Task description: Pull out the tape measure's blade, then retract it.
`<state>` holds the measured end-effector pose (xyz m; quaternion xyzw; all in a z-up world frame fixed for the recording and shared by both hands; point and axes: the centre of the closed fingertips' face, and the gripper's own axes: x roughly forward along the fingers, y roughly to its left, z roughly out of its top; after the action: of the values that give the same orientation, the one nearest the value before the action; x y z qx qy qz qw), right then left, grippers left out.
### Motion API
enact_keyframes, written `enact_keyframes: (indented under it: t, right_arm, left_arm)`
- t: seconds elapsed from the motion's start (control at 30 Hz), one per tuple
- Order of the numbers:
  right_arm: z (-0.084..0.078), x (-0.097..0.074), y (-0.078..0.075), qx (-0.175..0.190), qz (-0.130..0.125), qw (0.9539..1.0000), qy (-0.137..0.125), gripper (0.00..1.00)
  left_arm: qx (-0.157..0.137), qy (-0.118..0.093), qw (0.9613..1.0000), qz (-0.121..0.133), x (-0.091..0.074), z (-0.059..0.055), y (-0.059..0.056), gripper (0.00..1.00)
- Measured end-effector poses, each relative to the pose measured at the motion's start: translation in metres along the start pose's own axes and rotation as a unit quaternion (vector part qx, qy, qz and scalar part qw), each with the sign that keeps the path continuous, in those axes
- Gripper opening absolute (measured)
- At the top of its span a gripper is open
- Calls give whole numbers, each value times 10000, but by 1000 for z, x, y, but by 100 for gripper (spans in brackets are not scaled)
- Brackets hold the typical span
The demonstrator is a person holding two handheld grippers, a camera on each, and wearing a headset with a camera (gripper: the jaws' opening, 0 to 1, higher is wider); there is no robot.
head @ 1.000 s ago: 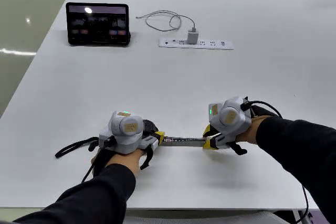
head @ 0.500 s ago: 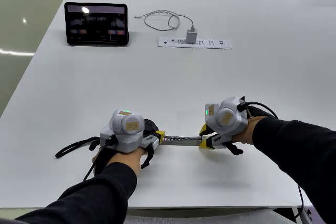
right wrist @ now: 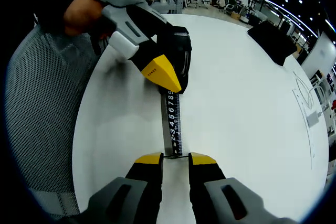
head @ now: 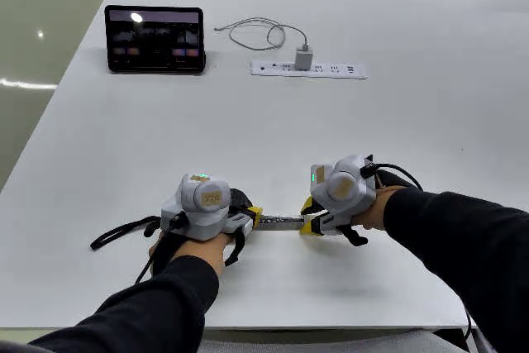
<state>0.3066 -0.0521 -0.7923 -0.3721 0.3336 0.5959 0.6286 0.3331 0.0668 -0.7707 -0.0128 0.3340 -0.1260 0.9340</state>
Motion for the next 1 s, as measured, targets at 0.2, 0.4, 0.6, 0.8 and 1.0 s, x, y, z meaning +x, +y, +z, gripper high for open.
enact_keyframes:
  t: [0.2,0.4,0.6,0.8,1.0]
  right_arm:
    - [7,4,0,-105,-66,9999,-58,14]
    - [16,10,0,-201,-93,9997,-121,14]
    - [20,13,0,-233,-80,9996,-140,14]
    - [24,15,0,-236,-106,9995,-189,14]
    - [31,19,0,-337,-113,9991,-234,14]
  left_arm:
    - [-4,6,10000,1,0,0,0,65]
    - [-4,11,10000,1,0,0,0,65]
    - [-9,18,10000,2,0,0,0,65]
    - [-6,9,10000,6,1,0,0,65]
    - [-9,6,10000,3,1,0,0,65]
